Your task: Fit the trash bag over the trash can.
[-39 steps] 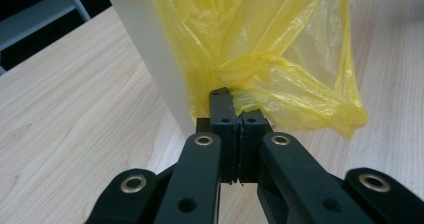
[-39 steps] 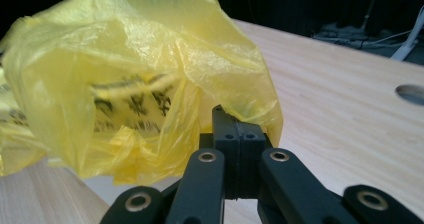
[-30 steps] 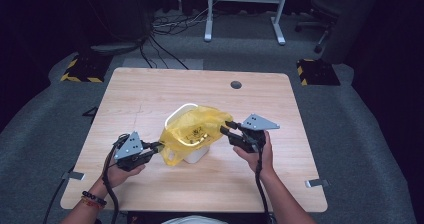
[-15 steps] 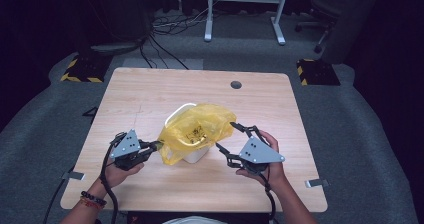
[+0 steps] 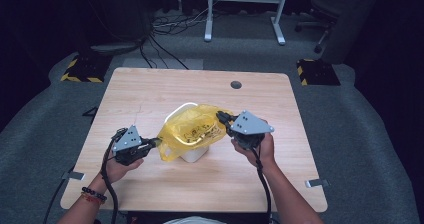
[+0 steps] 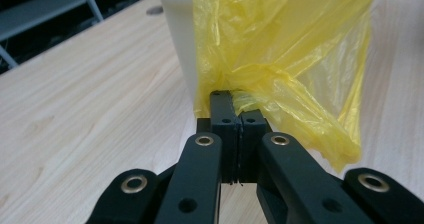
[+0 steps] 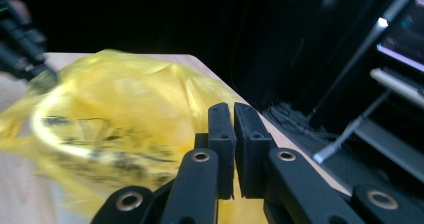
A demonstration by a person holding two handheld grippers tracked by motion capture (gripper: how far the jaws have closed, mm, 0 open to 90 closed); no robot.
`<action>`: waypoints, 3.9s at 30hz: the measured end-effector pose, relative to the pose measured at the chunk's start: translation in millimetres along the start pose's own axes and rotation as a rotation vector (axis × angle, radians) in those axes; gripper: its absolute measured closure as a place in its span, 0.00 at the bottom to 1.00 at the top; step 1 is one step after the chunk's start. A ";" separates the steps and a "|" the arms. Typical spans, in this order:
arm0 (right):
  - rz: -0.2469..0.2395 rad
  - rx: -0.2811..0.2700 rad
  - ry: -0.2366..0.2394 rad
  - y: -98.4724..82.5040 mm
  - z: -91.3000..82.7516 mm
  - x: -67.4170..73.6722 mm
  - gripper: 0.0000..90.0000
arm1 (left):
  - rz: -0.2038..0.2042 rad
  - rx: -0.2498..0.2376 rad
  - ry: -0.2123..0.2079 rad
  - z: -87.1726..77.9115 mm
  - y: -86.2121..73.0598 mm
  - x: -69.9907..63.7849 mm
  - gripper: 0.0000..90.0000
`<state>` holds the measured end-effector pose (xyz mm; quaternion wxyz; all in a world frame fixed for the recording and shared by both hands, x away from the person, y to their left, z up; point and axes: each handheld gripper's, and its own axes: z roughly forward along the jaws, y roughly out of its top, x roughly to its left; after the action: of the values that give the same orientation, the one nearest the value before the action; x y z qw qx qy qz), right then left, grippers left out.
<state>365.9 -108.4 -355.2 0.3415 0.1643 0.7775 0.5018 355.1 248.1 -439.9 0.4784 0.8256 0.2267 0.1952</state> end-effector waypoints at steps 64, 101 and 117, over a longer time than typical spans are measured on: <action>0.315 0.124 0.152 -60.0 128.9 -43.0 1.00 | -0.249 -0.184 0.095 33.7 15.8 73.0 0.54; 0.284 0.116 0.145 -68.4 63.5 -42.0 0.46 | -0.069 0.040 0.034 11.5 -15.4 35.6 0.36; 0.050 0.088 0.335 -54.8 29.0 8.4 0.51 | 0.023 -0.013 -0.103 12.3 2.5 13.7 0.69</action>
<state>384.9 -108.2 -414.8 0.1870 0.1128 0.8404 0.4959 373.5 246.1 -442.0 0.4926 0.8340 0.1907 0.1594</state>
